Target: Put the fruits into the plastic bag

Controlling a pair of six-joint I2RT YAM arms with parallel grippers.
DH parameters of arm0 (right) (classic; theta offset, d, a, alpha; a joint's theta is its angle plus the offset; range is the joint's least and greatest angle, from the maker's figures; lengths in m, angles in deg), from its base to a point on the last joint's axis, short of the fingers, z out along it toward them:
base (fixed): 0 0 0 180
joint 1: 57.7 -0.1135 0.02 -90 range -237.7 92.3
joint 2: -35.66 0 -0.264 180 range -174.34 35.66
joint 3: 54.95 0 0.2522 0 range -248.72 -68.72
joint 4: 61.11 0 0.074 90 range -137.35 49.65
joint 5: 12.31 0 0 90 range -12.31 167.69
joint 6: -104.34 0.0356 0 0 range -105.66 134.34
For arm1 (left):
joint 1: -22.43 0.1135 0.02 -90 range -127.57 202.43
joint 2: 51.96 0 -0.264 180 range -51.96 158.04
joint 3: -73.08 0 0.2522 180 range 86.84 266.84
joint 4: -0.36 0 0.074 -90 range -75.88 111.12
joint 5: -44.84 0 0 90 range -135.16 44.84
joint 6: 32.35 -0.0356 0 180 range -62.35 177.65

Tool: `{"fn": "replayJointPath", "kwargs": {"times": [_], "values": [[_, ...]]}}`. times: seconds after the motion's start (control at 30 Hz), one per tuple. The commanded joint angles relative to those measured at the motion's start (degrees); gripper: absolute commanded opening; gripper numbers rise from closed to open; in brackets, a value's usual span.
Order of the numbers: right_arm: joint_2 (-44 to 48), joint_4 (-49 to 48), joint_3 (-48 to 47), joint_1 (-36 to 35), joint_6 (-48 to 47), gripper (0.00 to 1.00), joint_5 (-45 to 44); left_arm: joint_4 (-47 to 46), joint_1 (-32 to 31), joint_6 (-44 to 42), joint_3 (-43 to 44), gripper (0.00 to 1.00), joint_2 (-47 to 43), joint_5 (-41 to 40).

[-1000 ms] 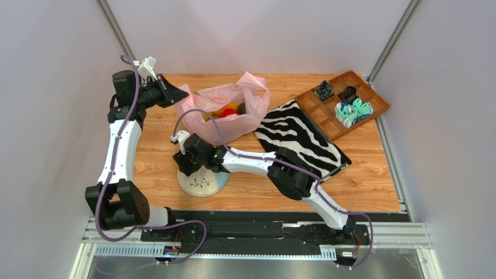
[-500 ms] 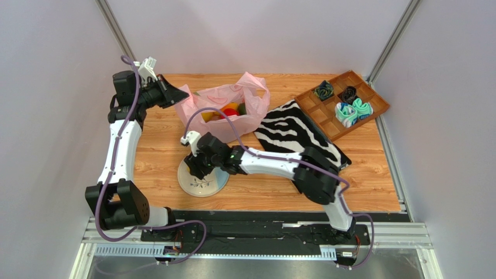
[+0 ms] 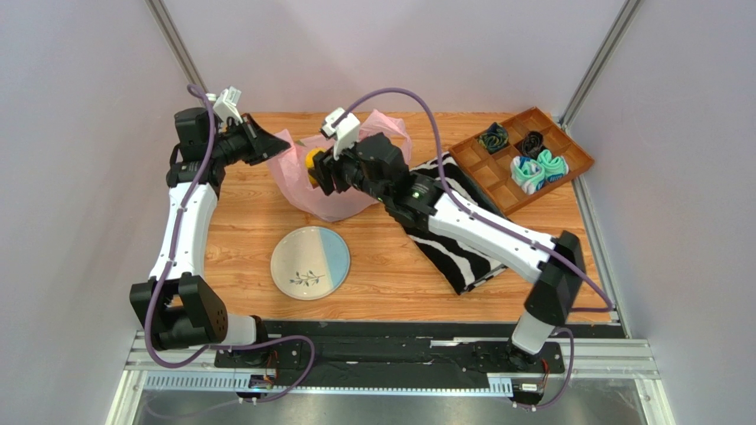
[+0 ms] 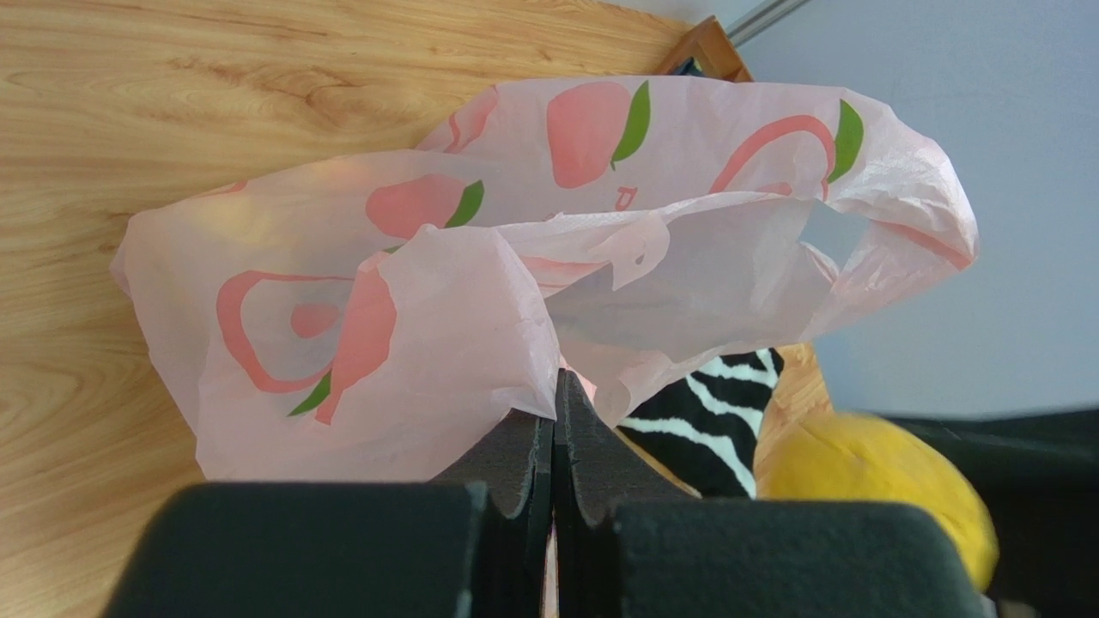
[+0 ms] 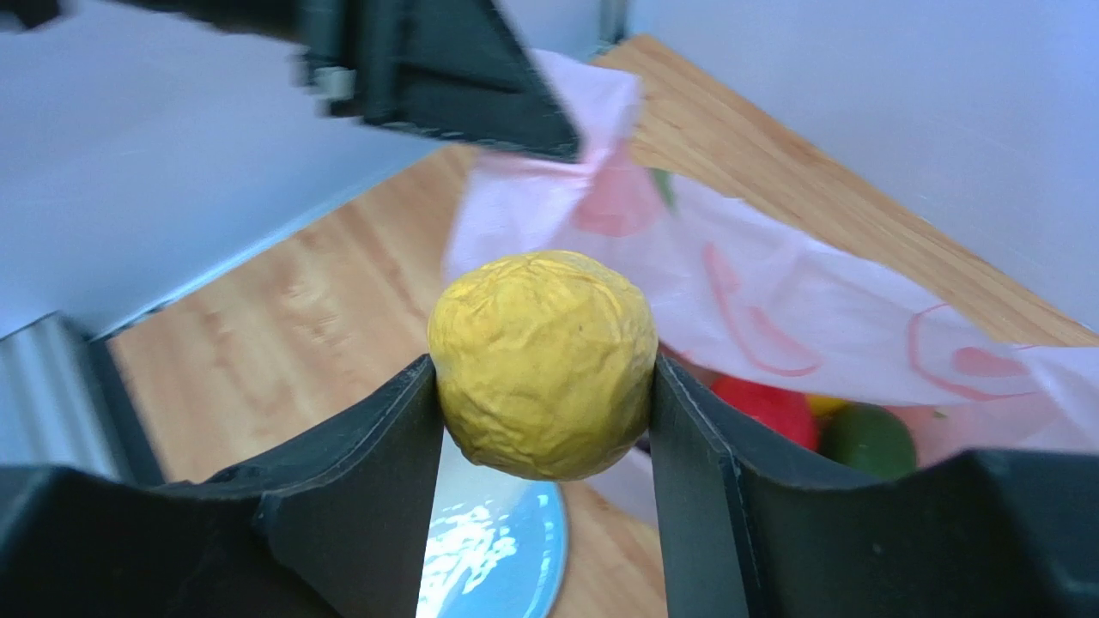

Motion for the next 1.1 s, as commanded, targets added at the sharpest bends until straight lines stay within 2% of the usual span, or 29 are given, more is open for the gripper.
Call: {"fn": "replayJointPath", "kwargs": {"times": [0.0,0.1,0.3,0.4,0.5,0.53,0.63,0.83,1.0,1.07], "values": [[-10.7,10.3,-9.1,1.7,-2.4,0.32,-9.8,-0.9,-0.3,-0.6,0.1,0.00,-1.8,-0.2],[-15.0,13.1,-12.0,2.9,-1.6,0.31,-11.7,-0.9,-0.3,-0.7,0.1,0.00,-1.8,-0.3],[-18.0,15.0,-14.2,3.9,0.8,0.32,-14.9,-0.9,-0.4,-0.6,0.1,0.00,-1.8,0.0],[-19.1,16.5,-14.9,4.4,1.9,0.37,-16.5,-0.9,-0.5,-0.5,0.1,0.00,-1.8,0.0],[-19.7,17.4,-15.0,4.5,2.7,0.60,-16.6,-1.0,-0.6,-0.5,0.1,0.00,-1.8,-0.1],[-19.7,17.6,-15.0,4.5,2.7,0.72,-16.5,-0.9,-0.6,-0.5,0.1,0.00,-1.8,0.0],[-19.1,17.4,-14.6,4.6,2.2,0.82,-15.2,-0.9,-0.7,-0.6,0.2,0.00,-1.7,-0.1],[-15.4,16.3,-12.9,4.7,1.2,0.89,-10.9,-0.7,-0.9,-0.7,0.2,0.00,-1.4,-0.2],[-2.3,10.9,-6.9,4.7,1.6,0.88,-3.7,-0.4,-0.9,-1.0,0.4,0.00,-1.4,-0.2],[1.3,9.1,-4.2,4.8,1.4,0.87,-3.9,-0.4,-0.9,-1.1,0.4,0.00,-1.3,-0.4]]}}
